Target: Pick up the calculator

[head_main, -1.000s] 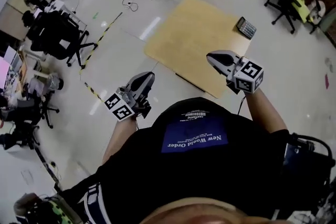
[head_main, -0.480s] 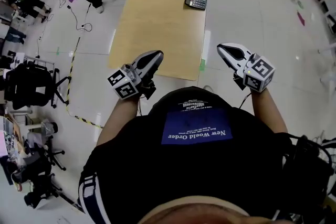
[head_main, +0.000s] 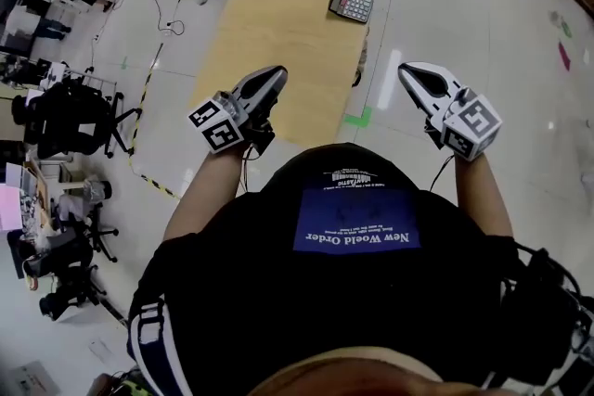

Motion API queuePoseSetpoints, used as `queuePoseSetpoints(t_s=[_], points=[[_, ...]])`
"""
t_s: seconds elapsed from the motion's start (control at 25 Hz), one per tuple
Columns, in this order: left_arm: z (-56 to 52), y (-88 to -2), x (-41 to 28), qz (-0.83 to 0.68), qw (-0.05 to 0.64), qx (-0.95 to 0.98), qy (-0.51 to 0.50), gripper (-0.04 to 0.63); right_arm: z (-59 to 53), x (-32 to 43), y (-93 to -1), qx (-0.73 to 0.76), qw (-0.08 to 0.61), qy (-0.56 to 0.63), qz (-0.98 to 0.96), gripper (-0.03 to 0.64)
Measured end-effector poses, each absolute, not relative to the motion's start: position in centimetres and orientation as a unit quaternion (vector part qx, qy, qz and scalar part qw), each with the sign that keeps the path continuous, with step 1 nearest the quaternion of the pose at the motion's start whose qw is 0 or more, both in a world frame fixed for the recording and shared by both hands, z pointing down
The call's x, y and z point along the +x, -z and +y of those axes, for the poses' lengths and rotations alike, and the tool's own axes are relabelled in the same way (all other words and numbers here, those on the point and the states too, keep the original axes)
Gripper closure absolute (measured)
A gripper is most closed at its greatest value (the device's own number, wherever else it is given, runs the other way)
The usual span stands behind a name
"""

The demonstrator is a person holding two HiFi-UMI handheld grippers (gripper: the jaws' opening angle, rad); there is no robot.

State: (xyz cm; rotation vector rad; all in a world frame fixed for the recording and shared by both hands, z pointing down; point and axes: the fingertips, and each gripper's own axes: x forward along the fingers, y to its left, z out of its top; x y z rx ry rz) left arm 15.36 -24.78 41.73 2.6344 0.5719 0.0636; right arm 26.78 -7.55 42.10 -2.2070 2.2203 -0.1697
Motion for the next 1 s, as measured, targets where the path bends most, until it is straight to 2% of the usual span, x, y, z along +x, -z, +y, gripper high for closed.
queuePoseSetpoints(t_s=[0.32,0.52,0.76,1.0], points=[[-30.7,-48.6,25.4,0.204,0.195,0.952,-0.118,0.588,-11.0,32.8,-45.5,-0.74,0.001,0.072,0.668,0.632],[-33.9,-56.8,33.7,0.188,0.23,0.941,-0.162,0.586,-11.6,37.9,-49.5,-0.766,0.018,0.088,0.636,0.632],[-36.8,-65.5,42.4,0.141,0.264,0.931,-0.21,0.469,-12.7,40.3,-55.6,-0.765,0.031,0.114,0.633,0.632],[-41.1,-71.4,49.7,0.067,0.238,0.934,-0.256,0.423,-12.7,41.9,-59.4,-0.763,0.047,0.13,0.631,0.632]])
